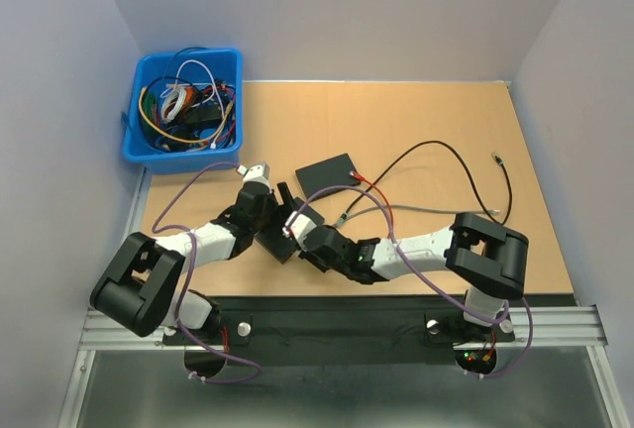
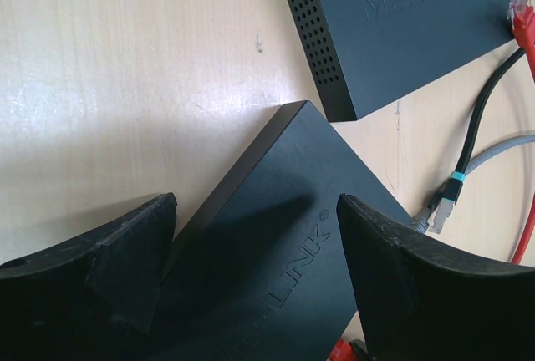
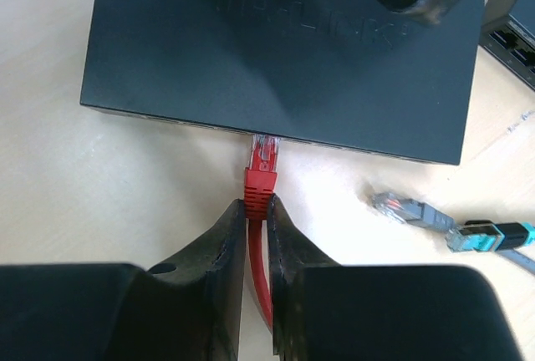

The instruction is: Insert the plug into the switch port

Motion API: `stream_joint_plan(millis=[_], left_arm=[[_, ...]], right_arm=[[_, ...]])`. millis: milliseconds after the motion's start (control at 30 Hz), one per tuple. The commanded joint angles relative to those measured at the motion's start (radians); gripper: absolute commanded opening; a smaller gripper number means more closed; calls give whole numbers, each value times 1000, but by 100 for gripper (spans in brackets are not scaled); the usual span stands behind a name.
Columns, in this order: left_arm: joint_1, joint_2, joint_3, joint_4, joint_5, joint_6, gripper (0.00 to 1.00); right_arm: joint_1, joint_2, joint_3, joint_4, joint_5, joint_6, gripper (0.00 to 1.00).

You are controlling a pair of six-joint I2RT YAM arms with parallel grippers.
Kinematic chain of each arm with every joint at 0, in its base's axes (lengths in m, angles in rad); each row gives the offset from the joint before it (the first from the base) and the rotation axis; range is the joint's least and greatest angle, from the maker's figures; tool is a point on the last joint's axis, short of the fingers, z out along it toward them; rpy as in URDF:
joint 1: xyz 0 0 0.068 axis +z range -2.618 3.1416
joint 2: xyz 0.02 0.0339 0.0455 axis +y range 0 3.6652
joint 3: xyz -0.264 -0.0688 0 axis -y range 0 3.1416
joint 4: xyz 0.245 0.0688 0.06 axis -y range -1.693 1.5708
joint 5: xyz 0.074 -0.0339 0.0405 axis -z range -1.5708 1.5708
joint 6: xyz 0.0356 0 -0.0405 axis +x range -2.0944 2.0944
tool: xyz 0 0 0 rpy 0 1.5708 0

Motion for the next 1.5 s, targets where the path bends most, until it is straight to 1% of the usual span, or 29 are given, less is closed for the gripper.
stream_joint_plan(millis=[0, 200, 333, 533, 667, 867, 967, 1167, 1367, 1400, 1467], left_arm=[[-51, 34, -36, -36, 107, -66, 88], [-74, 89, -37, -17, 86, -82, 88], [-100, 94, -43, -10, 64, -98, 88], [-127, 109, -53, 13, 60, -118, 86], [-144, 148, -50, 31, 60, -121, 85], [-154, 198, -73, 86, 67, -138, 83], [-158, 220, -83, 114, 75, -140, 82], [-164, 267, -100, 166, 83, -148, 79], [-174, 332, -106, 214, 93, -149, 68], [-175, 345, -109, 217, 92, -151, 64], [-177, 356, -116, 237, 89, -155, 61]], right_arm=[[-31, -85, 0, 214, -18, 1, 1], [-43, -78, 32, 199, -20, 39, 0], [-48, -47, 72, 173, -12, 48, 0], [-65, -12, 101, 160, -44, 30, 1], [-82, 7, 147, 136, -47, 22, 0], [-94, 34, 213, 104, -40, 13, 0], [-100, 48, 251, 94, -27, -27, 0], [-109, 45, 308, 84, -10, -36, 0], [-111, 80, 369, 85, -4, -45, 0], [-111, 91, 385, 85, -7, -45, 0], [-111, 102, 398, 87, -12, -36, 0]])
